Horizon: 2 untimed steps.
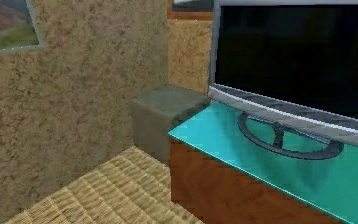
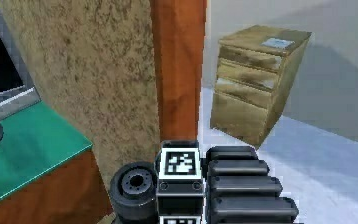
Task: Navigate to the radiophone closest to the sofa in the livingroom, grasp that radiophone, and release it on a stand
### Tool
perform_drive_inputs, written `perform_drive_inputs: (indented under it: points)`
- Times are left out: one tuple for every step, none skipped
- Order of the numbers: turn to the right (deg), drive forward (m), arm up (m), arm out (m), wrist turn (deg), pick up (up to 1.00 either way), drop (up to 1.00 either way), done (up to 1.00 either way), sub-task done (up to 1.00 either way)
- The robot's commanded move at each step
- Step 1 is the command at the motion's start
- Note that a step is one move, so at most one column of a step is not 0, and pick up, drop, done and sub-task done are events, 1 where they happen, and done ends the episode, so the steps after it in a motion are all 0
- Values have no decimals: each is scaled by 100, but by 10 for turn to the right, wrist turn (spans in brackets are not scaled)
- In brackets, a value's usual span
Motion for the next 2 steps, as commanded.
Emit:
perform_drive_inputs:
  points:
    - [120,0,0,0,0,0,0,0,0]
    - [0,60,0,0,0,0,0,0,0]
